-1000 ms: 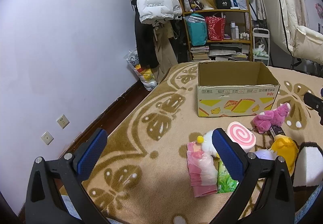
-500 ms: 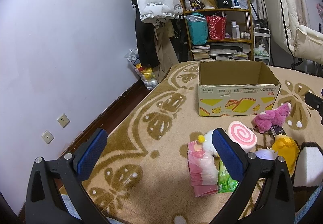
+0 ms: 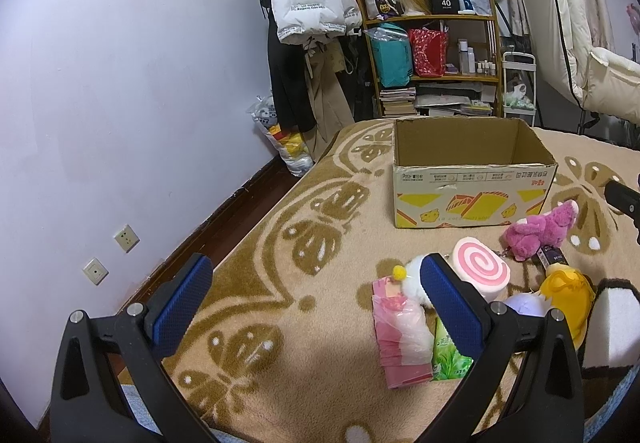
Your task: Organize soft objects
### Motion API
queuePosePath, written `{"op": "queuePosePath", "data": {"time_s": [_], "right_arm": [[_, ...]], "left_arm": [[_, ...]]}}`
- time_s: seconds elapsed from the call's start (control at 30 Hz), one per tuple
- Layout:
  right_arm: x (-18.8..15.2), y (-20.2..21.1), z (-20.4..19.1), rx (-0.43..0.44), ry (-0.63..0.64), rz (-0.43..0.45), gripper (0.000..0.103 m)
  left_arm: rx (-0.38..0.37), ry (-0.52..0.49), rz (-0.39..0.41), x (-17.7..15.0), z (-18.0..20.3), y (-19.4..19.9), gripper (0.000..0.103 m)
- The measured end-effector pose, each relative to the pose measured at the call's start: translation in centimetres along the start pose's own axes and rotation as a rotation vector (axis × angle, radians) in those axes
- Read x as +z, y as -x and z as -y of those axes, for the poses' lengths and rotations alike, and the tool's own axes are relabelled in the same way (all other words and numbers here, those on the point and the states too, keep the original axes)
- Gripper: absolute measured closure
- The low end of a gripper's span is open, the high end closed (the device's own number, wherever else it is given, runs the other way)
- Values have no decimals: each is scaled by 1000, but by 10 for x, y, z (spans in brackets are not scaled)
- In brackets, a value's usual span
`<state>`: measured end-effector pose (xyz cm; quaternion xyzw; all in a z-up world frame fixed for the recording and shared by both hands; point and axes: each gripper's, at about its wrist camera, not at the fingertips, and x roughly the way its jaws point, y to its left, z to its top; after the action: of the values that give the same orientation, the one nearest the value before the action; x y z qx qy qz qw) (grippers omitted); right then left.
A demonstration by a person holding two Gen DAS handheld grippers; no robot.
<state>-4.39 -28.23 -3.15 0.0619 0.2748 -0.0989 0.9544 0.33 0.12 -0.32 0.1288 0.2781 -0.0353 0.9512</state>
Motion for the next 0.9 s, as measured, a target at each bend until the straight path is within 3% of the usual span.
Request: {"op": "queuePosePath", "data": {"time_s": [0.9], "right_arm": [[0, -1, 1, 0, 1, -3, 0]], "left_arm": [[10, -1, -12, -4, 0, -4, 0]]}}
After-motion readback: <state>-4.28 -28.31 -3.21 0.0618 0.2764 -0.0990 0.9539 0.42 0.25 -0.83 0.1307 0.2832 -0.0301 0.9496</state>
